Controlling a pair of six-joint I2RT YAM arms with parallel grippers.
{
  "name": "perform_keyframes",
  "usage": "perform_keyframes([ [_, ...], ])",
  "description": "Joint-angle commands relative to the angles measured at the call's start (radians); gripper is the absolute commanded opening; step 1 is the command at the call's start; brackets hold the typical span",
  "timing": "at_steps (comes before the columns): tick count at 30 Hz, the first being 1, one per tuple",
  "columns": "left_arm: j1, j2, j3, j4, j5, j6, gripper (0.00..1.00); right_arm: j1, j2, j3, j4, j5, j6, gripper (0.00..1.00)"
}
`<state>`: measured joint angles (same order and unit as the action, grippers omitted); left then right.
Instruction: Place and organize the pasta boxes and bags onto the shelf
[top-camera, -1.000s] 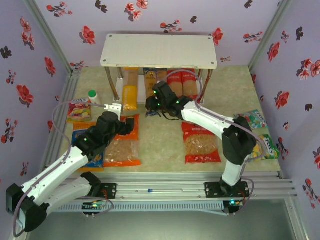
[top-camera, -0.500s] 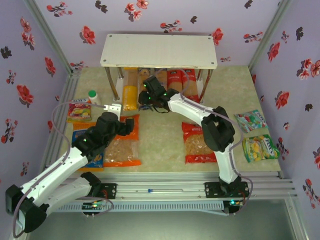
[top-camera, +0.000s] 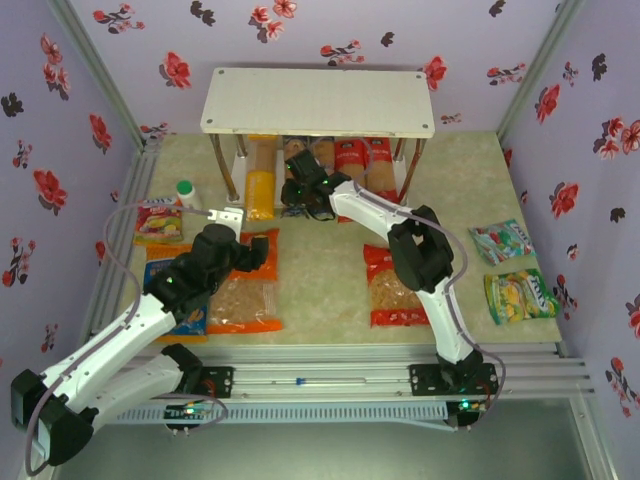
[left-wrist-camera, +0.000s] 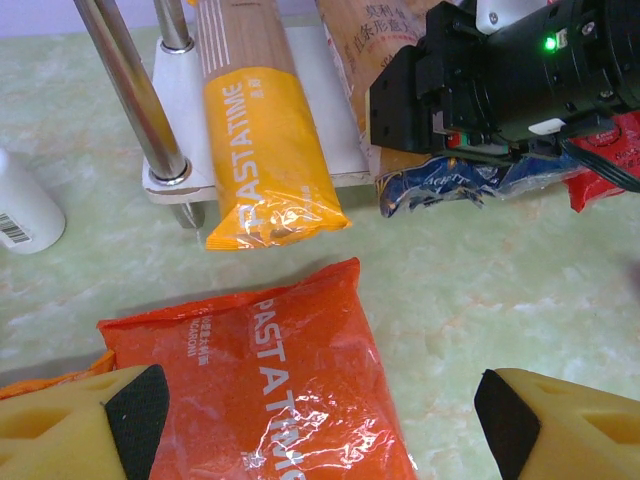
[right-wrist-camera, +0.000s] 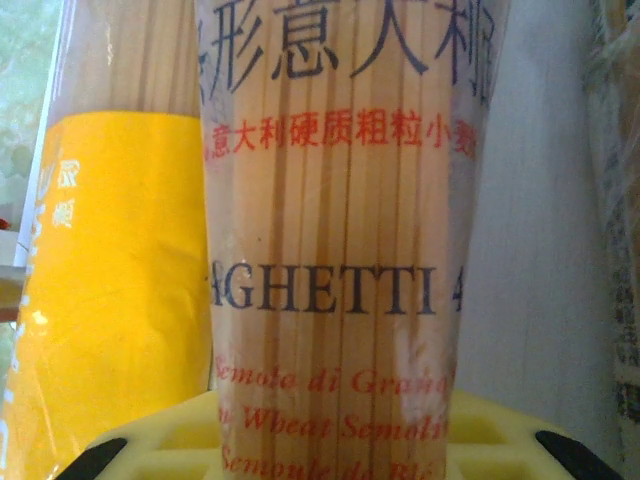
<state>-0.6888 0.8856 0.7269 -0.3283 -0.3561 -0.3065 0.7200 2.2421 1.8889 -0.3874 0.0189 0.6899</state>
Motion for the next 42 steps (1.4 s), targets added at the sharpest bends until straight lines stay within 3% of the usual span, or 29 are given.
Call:
perform_keyframes([
  [1, 0.008, -0.014, 0.019, -0.011, -0.014, 0.019, 0.85, -0.009, -0.002, 0.073, 0.09, 0.045, -0.023, 0.0],
  [16, 0.008, -0.006, 0.023, -0.014, -0.014, 0.023, 0.87, -0.017, 0.035, 0.084, 0.084, 0.049, 0.001, 0.37],
  [24, 0.008, 0.004, 0.023, -0.011, -0.014, 0.025, 0.88, -0.021, 0.035, 0.073, 0.102, 0.047, 0.019, 0.45],
  [29, 0.007, 0.004, 0.022, -0.015, -0.014, 0.026, 0.9, -0.021, 0.02, 0.048, 0.136, 0.013, 0.015, 0.59],
  [42, 0.027, 0.006, -0.029, 0.048, -0.049, 0.011, 0.9, -0.022, -0.175, -0.184, 0.303, 0.013, -0.056, 0.63],
])
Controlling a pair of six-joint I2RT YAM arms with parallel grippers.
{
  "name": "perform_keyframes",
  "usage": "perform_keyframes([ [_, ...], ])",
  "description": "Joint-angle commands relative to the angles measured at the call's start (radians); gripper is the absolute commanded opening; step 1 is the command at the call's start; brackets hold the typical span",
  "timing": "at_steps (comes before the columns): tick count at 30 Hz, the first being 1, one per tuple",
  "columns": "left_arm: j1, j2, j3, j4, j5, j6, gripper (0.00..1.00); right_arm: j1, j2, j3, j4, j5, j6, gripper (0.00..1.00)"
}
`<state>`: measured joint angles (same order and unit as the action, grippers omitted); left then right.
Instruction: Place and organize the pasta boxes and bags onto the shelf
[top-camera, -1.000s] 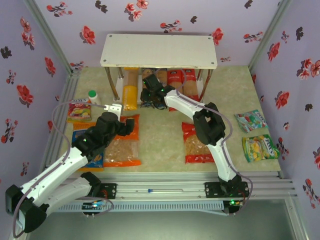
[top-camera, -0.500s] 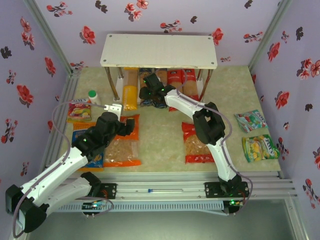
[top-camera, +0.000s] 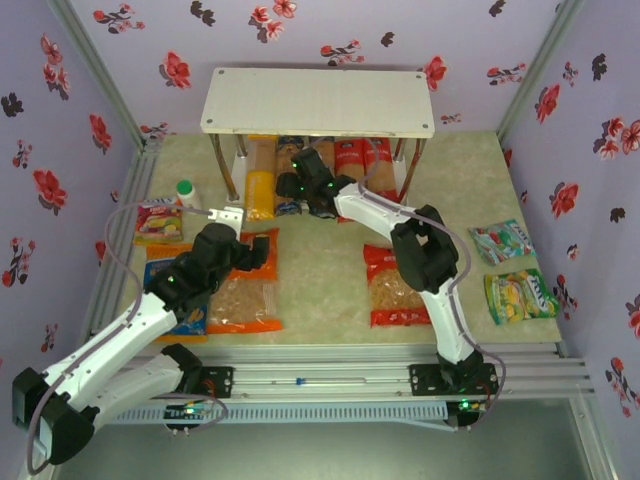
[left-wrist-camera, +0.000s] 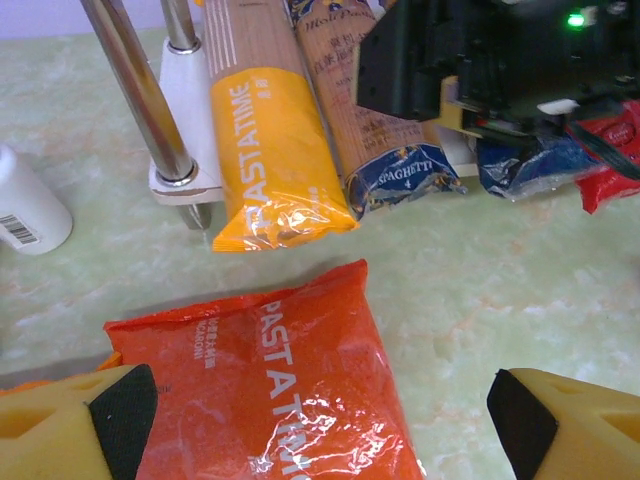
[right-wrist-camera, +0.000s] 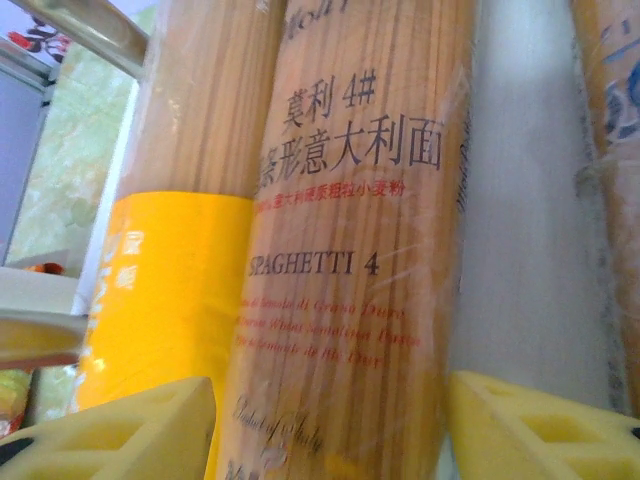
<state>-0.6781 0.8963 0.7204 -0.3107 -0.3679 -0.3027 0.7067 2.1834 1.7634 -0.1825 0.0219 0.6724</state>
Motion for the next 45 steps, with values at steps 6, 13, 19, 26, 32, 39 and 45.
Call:
perform_keyframes([
  [6, 0.036, -0.002, -0.04, 0.041, -0.05, -0.005, 0.89, -0.006, -0.246, -0.21, 0.109, 0.026, -0.078, 0.64],
  [13, 0.067, -0.038, -0.079, 0.055, -0.079, -0.029, 0.89, 0.018, -0.475, -0.541, 0.15, -0.073, -0.085, 0.63],
  [19, 0.073, -0.038, -0.088, 0.055, -0.076, -0.041, 0.89, 0.159, -0.583, -0.698, 0.113, -0.179, -0.112, 0.7],
  [26, 0.076, -0.037, -0.102, 0.059, -0.067, -0.053, 0.9, 0.292, -0.479, -0.796, 0.269, -0.244, 0.024, 0.74],
  [32, 0.078, -0.037, -0.103, 0.047, -0.06, -0.055, 0.9, 0.336, -0.338, -0.775, 0.392, -0.259, 0.088, 0.75],
  [39, 0.081, -0.025, -0.104, 0.049, -0.056, -0.053, 0.9, 0.347, -0.241, -0.725, 0.439, -0.287, 0.114, 0.75],
  [45, 0.085, 0.007, -0.107, 0.066, -0.045, -0.055, 0.9, 0.351, -0.225, -0.711, 0.447, -0.305, 0.116, 0.68],
])
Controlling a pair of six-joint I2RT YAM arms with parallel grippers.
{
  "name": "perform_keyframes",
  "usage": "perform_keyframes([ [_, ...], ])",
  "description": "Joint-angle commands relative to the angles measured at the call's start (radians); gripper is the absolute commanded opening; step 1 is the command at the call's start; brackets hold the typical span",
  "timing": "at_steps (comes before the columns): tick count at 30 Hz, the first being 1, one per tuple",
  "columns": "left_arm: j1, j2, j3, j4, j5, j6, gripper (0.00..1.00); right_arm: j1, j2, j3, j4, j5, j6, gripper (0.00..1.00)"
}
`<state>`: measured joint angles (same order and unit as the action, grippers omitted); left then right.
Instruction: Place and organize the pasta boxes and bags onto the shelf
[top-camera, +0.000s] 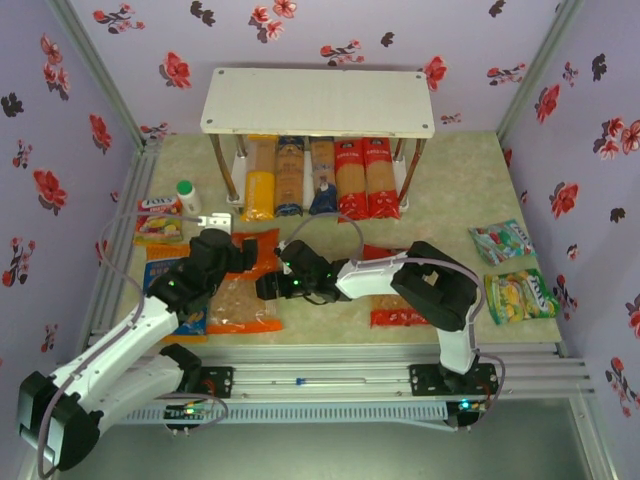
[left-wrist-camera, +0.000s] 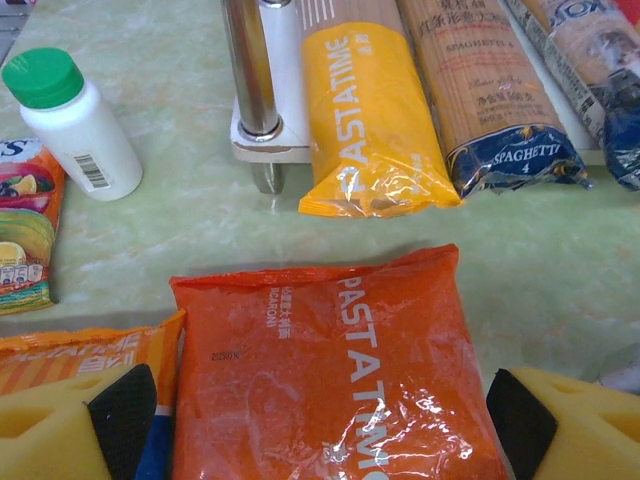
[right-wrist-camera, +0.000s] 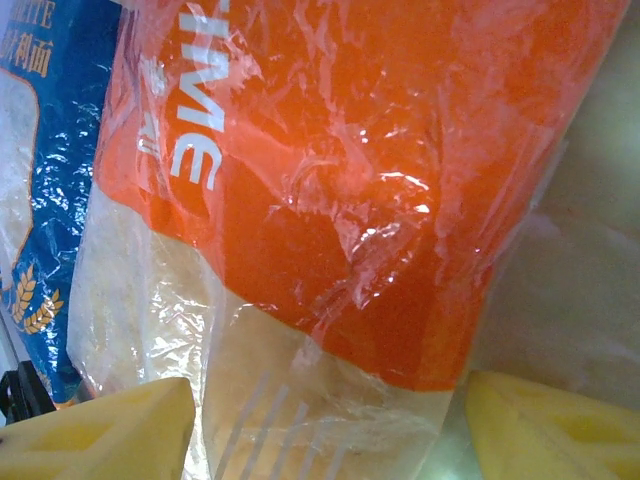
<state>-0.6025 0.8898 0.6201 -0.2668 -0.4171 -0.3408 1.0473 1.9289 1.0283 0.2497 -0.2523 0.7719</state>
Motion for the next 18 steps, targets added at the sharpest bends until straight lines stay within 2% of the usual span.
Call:
perform_keyframes([
  [1, 0.01, 0.018, -0.005, 0.024, 0.009, -0.017, 0.9, 0.01, 0.031, 0.024, 0.016, -0.031, 0.018, 0.65],
  [5, 0.01, 0.034, -0.004, 0.03, 0.017, -0.018, 0.9, 0.01, 0.028, 0.026, -0.006, -0.021, 0.017, 0.43],
  [9, 0.01, 0.034, -0.003, 0.031, 0.019, -0.02, 0.9, 0.007, 0.015, 0.022, -0.048, -0.001, 0.007, 0.29],
  [12, 0.01, 0.033, -0.006, 0.029, 0.021, -0.021, 0.9, -0.002, -0.007, 0.006, -0.091, 0.028, 0.001, 0.01],
  [18, 0.01, 0.044, -0.012, 0.028, 0.032, -0.025, 0.89, -0.06, -0.096, -0.1, -0.127, 0.073, 0.007, 0.0],
])
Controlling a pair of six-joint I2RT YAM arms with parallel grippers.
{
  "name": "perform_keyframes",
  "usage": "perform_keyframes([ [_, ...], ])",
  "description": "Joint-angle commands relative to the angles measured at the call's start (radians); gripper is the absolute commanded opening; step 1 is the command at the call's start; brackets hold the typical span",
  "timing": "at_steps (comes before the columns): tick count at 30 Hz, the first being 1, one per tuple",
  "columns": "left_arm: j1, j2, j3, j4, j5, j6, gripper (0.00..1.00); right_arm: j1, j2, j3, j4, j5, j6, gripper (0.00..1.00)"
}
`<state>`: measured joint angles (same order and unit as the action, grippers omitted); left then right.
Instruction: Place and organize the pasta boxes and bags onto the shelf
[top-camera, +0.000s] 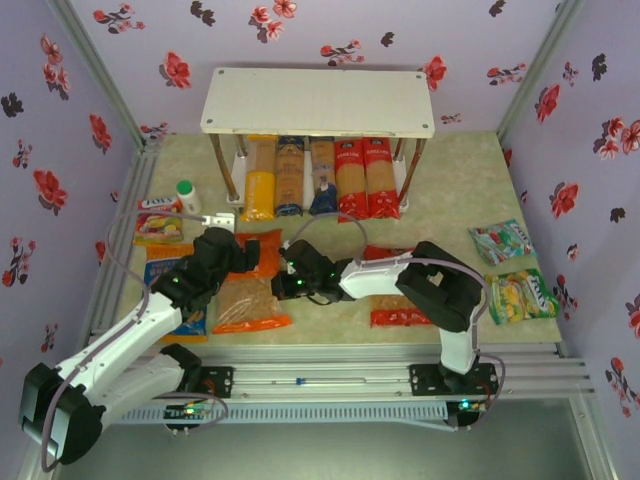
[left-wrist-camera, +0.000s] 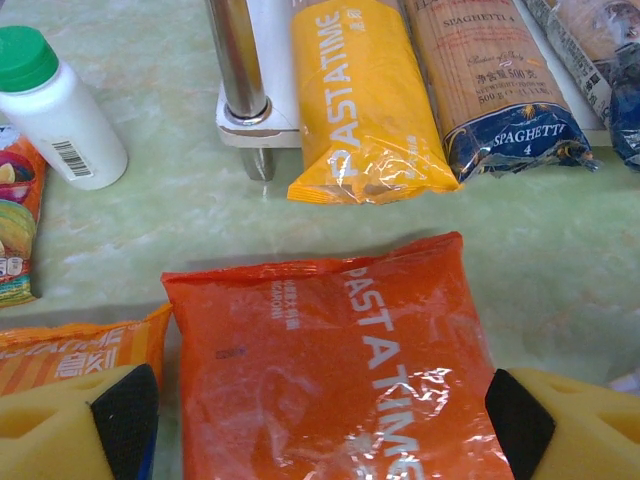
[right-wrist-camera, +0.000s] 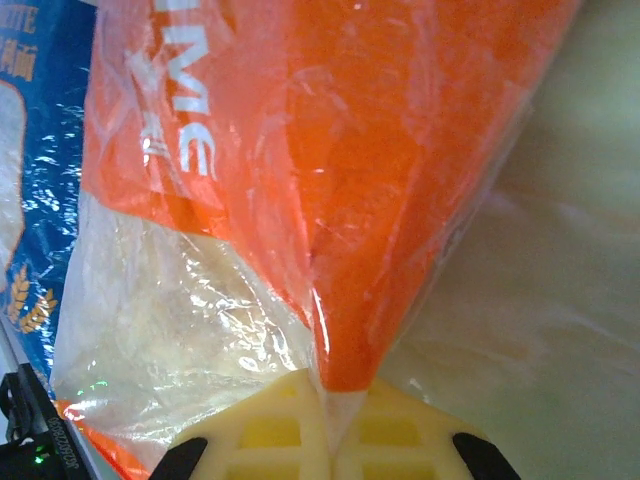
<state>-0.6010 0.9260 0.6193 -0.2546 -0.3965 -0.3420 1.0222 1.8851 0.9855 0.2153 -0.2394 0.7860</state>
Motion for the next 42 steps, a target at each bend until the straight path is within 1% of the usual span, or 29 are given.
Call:
perform_keyframes([
  [1, 0.009, 0.011, -0.012, 0.015, 0.014, -0.025, 0.89, -0.046, -0.073, -0.081, -0.095, 0.068, -0.007, 0.0],
  [6, 0.009, 0.032, -0.018, 0.017, 0.027, -0.034, 0.88, -0.085, -0.176, -0.176, -0.138, 0.103, -0.017, 0.0],
  [14, 0.009, 0.065, -0.02, 0.026, 0.038, -0.045, 0.87, -0.12, -0.364, -0.314, -0.247, 0.209, -0.022, 0.0],
  [19, 0.009, 0.065, -0.012, 0.026, 0.046, -0.045, 0.87, -0.142, -0.43, -0.327, -0.334, 0.272, -0.048, 0.0],
  [24, 0.009, 0.056, -0.01, 0.014, 0.049, -0.046, 0.87, -0.155, -0.462, -0.339, -0.393, 0.283, -0.062, 0.0],
  [25, 0.009, 0.054, -0.011, 0.014, 0.05, -0.046, 0.87, -0.154, -0.471, -0.341, -0.404, 0.284, -0.065, 0.13],
  [26, 0.009, 0.047, -0.012, 0.014, 0.048, -0.046, 0.87, -0.155, -0.482, -0.341, -0.416, 0.286, -0.075, 0.33],
  [27, 0.009, 0.042, -0.013, 0.016, 0.049, -0.047, 0.87, -0.155, -0.496, -0.337, -0.427, 0.291, -0.082, 0.41],
  [28, 0.009, 0.038, -0.014, 0.018, 0.049, -0.049, 0.87, -0.155, -0.512, -0.333, -0.435, 0.298, -0.09, 0.45],
  [30, 0.009, 0.023, -0.015, 0.018, 0.05, -0.052, 0.86, -0.155, -0.559, -0.317, -0.465, 0.33, -0.105, 0.6],
  [31, 0.009, 0.014, -0.017, 0.019, 0.048, -0.052, 0.86, -0.154, -0.585, -0.306, -0.485, 0.352, -0.115, 0.64],
  [34, 0.009, -0.033, -0.022, 0.005, 0.046, -0.054, 0.85, -0.152, -0.681, -0.269, -0.553, 0.399, -0.152, 0.66],
  [36, 0.009, -0.073, -0.024, -0.01, 0.04, -0.056, 0.85, -0.138, -0.746, -0.249, -0.557, 0.404, -0.175, 0.66],
  [38, 0.009, -0.119, -0.024, -0.026, 0.036, -0.061, 0.84, -0.109, -0.777, -0.228, -0.54, 0.391, -0.193, 0.66],
  [40, 0.007, -0.164, -0.015, -0.04, 0.038, -0.067, 0.84, -0.062, -0.767, -0.202, -0.505, 0.373, -0.203, 0.65],
  [42, 0.004, -0.221, -0.008, -0.037, 0.057, -0.069, 0.84, -0.016, -0.712, -0.176, -0.437, 0.325, -0.198, 0.67],
])
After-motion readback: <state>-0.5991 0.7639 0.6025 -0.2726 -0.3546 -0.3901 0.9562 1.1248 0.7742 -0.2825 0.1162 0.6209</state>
